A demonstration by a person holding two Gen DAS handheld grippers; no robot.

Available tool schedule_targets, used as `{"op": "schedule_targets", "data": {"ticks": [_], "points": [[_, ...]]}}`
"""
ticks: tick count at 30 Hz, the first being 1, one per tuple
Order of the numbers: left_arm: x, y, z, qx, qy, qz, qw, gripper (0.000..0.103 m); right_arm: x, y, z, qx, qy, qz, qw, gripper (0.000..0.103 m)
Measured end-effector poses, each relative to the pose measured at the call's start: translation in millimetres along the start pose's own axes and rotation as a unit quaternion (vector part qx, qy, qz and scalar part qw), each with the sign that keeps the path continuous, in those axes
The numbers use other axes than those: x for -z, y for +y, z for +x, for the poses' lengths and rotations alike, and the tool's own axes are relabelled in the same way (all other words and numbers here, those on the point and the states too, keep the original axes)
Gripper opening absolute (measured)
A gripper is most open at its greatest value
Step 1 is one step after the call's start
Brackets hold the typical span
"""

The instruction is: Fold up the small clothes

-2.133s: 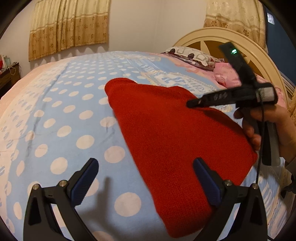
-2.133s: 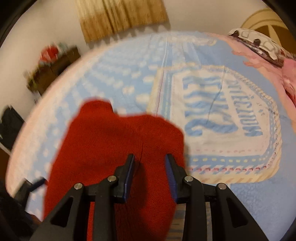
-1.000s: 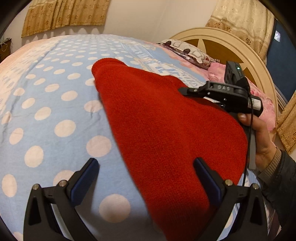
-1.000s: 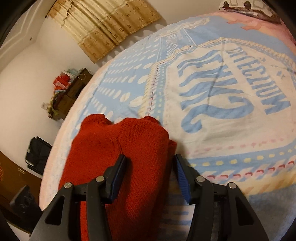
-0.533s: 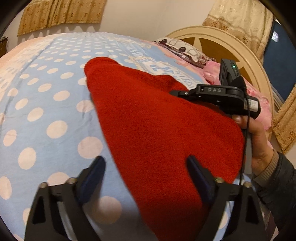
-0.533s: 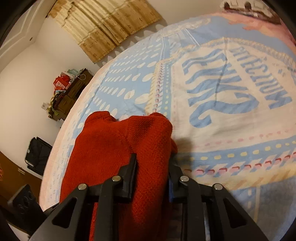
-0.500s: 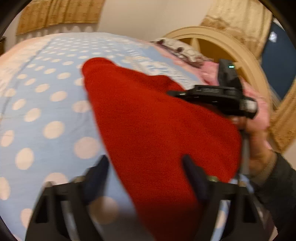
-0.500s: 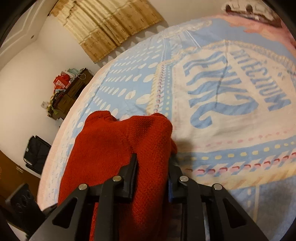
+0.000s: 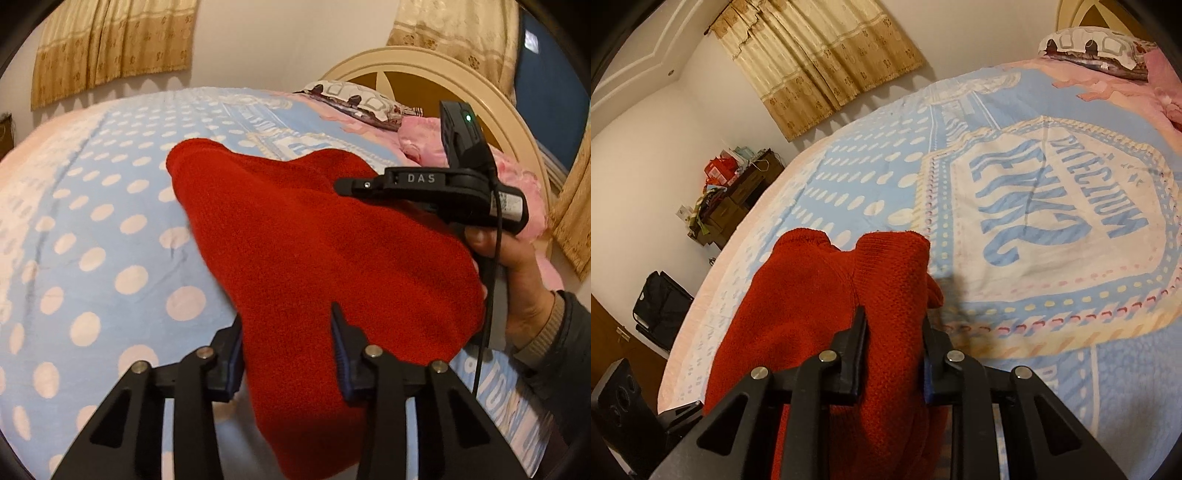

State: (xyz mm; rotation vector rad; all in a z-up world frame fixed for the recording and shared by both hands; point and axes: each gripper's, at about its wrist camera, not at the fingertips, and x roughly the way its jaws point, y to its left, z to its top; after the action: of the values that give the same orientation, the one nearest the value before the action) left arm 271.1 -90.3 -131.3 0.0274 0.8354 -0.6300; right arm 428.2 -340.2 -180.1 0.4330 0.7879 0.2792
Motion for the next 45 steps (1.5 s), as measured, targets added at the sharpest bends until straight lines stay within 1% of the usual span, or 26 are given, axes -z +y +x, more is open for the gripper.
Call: {"op": "schedule_targets", "data": {"ticks": [3, 7, 13, 22, 27, 39, 45], "points": [[2, -1, -6, -0.004, 0.002, 0.007, 1.0, 0.04, 2, 9, -6, -0.008, -0.006, -0.001, 1.0, 0.023], [5, 3, -16, -0.004, 0.005, 0.004, 1.0, 0.04, 6, 22, -13, -0.018, -0.011, -0.002, 1.0, 0.023], [11, 5, -35, -0.011, -0.001, 0.003, 0.9999, 0.039, 15, 44, -16, -0.026, -0.006, -0.005, 1.0, 0.023], [26, 21, -74, -0.024, -0.021, -0.01, 0.9995, 0.039, 28, 85, -14, -0.061, 0.002, -0.015, 0.998, 0.022], [36, 33, -94, -0.037, -0.031, -0.024, 0.9986, 0.038, 34, 114, -7, -0.075, 0.011, -0.029, 0.997, 0.022], [60, 63, -134, -0.059, -0.049, -0.065, 0.9949, 0.038, 52, 186, 21, -0.104, 0.05, -0.062, 0.991, 0.022], [73, 67, -151, -0.079, -0.05, -0.076, 0.9928, 0.038, 64, 220, 32, -0.112, 0.069, -0.081, 0.988, 0.022]]}}
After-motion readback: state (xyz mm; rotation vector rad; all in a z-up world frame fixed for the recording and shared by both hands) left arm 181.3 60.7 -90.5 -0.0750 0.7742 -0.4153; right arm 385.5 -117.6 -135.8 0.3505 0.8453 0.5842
